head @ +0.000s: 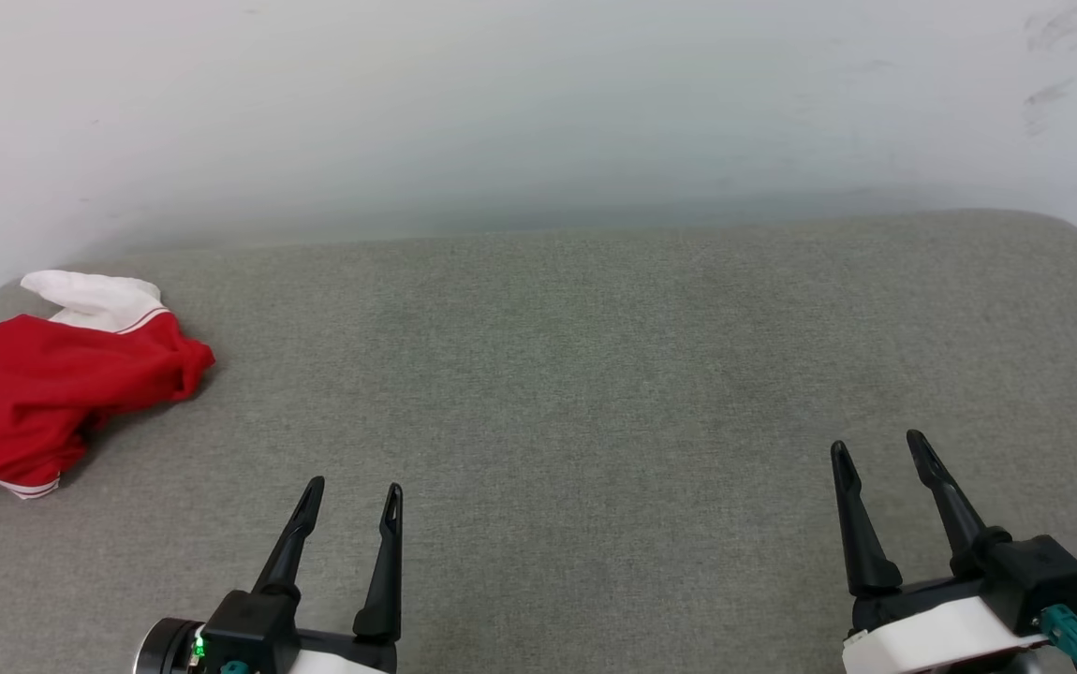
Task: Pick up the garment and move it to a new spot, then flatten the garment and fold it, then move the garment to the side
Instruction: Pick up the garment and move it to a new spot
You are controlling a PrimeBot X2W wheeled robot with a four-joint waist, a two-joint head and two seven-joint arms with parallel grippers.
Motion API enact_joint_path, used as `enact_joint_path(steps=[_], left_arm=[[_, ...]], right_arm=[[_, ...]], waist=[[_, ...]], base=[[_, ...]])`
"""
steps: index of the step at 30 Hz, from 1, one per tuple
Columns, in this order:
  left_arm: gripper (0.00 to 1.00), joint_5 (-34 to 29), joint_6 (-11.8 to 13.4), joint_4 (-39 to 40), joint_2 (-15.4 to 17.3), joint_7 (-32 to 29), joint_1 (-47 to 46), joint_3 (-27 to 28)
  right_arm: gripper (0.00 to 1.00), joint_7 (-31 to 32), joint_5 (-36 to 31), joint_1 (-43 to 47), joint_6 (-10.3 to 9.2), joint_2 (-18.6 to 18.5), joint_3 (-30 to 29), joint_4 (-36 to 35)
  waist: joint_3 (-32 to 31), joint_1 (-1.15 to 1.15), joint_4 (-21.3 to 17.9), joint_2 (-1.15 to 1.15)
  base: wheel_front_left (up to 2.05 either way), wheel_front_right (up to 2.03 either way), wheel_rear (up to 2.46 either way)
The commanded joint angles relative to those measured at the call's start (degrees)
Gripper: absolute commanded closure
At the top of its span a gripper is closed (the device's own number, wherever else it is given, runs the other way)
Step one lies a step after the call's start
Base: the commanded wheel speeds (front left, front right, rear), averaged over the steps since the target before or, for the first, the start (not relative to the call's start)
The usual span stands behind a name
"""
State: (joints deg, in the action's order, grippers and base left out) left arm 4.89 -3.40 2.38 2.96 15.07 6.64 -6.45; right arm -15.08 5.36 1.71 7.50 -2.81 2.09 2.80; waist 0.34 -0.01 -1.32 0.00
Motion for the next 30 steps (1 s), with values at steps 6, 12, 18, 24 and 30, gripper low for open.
enact_joint_path(steps=[6, 12, 18, 24, 30], left_arm=[[0.00, 0.6, 0.1, -0.5, -0.1, 0.2, -0.1, 0.8], [0.00, 0.6, 0.0, -0.7, -0.1, 0.1, -0.1, 1.6], [0.00, 0.4, -0.4, -1.0, -0.1, 0.1, 0.0, 2.4], [0.00, -0.1, -0.5, -1.0, -0.1, 0.1, 1.1, 3.4], [0.00, -0.1, -0.7, -0.8, -0.1, 0.2, 1.6, 4.4]], right_arm=[[0.00, -0.1, 1.0, 0.8, -0.02, -0.1, 0.2, -0.1], [0.00, -0.1, 1.1, 1.3, -0.02, -0.1, 1.6, -0.2], [0.00, -0.1, 1.3, 1.8, -0.02, -0.1, 2.9, 0.2], [0.00, -0.1, 1.6, 2.0, -0.02, -0.1, 4.1, 0.7], [0.00, -0.1, 2.2, 1.9, -0.02, -0.1, 5.6, 1.2]], waist=[[0.0, 0.01, 1.9, 0.00], [0.0, 0.01, 5.6, 0.00], [-0.3, 0.01, 10.7, 0.00], [-1.0, 0.01, 15.6, 0.00], [-1.6, 0.01, 19.6, 0.00]], base=[[0.00, 0.00, 0.00], [0.00, 0.00, 0.00], [0.00, 0.00, 0.00], [0.00, 0.00, 0.00], [0.00, 0.00, 0.00]])
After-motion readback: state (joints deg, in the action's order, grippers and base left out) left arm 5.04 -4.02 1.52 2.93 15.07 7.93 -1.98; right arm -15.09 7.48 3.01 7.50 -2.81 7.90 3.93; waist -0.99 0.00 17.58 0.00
